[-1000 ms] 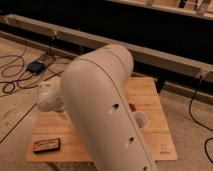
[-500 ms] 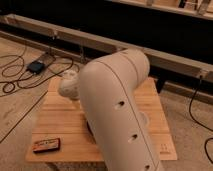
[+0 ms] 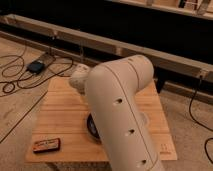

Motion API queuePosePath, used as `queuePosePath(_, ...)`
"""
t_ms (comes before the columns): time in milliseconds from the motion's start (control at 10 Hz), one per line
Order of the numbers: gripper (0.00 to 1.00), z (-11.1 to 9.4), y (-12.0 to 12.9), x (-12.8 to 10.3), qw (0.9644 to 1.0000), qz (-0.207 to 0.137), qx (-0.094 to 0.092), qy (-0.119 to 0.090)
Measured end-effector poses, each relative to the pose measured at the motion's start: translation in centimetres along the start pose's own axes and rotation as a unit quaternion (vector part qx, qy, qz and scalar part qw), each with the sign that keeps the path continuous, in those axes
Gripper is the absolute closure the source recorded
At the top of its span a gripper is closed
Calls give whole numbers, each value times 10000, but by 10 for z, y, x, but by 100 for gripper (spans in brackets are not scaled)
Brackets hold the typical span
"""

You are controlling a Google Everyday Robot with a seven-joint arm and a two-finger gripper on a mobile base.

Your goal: Wipe the white sponge on the table

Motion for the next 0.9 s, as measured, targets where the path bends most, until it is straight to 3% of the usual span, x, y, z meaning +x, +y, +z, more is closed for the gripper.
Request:
queuePosePath(600,20,24,-26,18,9990,-171,-365,196)
queuePosePath(700,23,26,-29,20,9986,-200,-421,247)
queuePosePath(900,41,31,-32,21,9978,-236,-536,296)
